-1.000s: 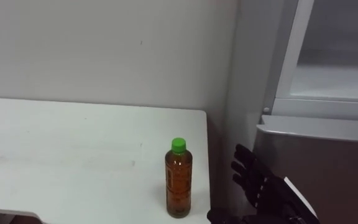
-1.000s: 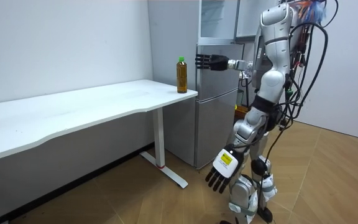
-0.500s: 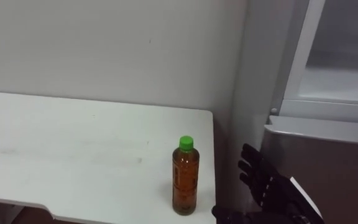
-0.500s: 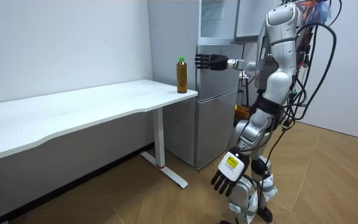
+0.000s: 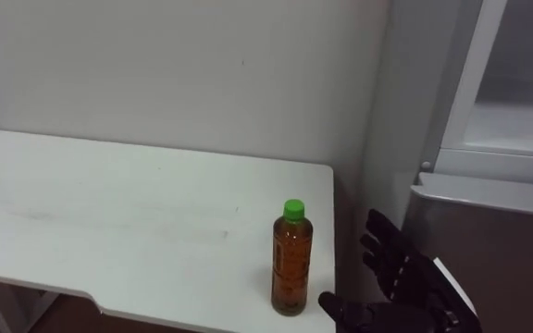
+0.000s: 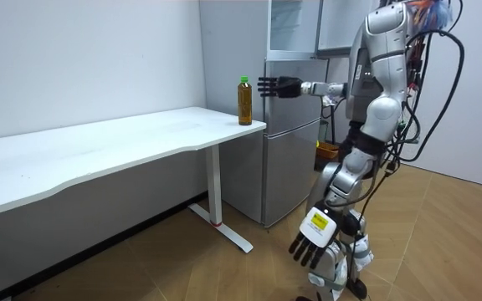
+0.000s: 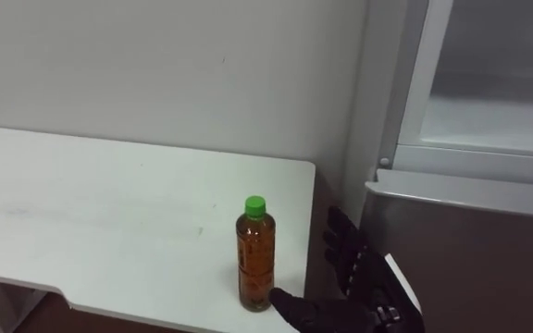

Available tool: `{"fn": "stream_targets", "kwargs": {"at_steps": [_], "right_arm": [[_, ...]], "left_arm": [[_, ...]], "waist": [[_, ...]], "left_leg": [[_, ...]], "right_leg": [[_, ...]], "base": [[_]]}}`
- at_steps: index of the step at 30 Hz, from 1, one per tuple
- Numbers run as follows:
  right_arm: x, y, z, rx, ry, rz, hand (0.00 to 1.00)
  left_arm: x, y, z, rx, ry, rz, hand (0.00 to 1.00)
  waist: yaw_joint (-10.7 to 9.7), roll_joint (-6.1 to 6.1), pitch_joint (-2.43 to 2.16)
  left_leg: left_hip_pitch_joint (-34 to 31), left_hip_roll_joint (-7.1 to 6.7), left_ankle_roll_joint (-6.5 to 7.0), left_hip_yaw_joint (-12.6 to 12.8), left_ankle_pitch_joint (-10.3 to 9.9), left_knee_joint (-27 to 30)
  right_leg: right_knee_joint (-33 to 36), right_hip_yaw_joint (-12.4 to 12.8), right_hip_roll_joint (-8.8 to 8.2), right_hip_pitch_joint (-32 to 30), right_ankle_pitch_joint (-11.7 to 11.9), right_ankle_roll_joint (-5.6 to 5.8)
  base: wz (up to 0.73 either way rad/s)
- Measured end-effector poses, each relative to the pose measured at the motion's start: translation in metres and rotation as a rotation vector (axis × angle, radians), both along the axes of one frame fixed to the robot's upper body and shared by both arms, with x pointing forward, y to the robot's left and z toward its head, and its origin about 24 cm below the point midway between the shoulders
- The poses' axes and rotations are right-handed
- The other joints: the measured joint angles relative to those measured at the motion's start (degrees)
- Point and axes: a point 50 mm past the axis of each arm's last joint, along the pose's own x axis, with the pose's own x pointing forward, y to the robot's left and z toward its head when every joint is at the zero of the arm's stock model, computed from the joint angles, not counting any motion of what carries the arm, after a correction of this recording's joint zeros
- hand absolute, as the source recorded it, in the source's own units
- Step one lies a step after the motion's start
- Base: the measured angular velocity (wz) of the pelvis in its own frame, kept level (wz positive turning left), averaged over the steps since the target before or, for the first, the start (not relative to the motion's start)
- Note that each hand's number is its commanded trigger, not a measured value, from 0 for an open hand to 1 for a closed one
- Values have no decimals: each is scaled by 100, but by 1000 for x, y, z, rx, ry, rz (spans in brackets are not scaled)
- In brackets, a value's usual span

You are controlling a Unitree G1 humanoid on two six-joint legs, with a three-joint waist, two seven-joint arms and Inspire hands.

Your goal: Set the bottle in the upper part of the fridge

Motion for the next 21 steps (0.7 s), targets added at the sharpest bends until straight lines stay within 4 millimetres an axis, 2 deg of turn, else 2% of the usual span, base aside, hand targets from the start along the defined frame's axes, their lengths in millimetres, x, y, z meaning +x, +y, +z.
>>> {"fn": "stream_targets", "kwargs": {"at_steps": [3,7,9,10,12,16,21], "right_arm": [[11,-4,-3,25,28,-62,0],[12,4,-3,33,27,-62,0],[13,4,-5,30,36,-72,0],[14,3,-7,27,44,-74,0],[22,1,-10,16,70,-100,0],[34,-1,-6,10,69,-144,0],[39,0,-3,-4,64,-167,0]], "left_arm": [[9,1,1,5,-24,-2,0],[12,1,1,6,-25,-8,0],[16,1,1,7,-31,-12,0],[17,1,1,7,-33,-14,0],[21,2,2,9,-42,-18,0],[17,4,2,19,-20,-25,0],[18,5,2,23,-11,-22,0]], "waist": [[136,-33,2],[156,-93,3],[167,-94,35],[184,-97,33],[279,-93,77],[304,-118,88],[340,-121,85]], "left_leg": [[-131,-2,9,-11,10,9],[-342,-2,9,-48,32,38],[-440,-10,13,-94,47,78],[-461,-10,14,-102,47,99],[-532,-17,21,-145,56,130],[-634,-56,46,-177,91,141],[-704,-76,54,-207,93,201]], "right_leg": [[8,-26,-2,-123,15,-2],[99,-70,-18,-343,18,-6],[102,-135,-24,-390,19,-9],[113,-140,-25,-418,20,-10],[175,-169,-40,-476,21,-12],[187,-195,-73,-568,22,-10],[201,-227,-88,-616,27,-1]], "base": [[2],[3],[13],[10],[8],[7],[5]]}}
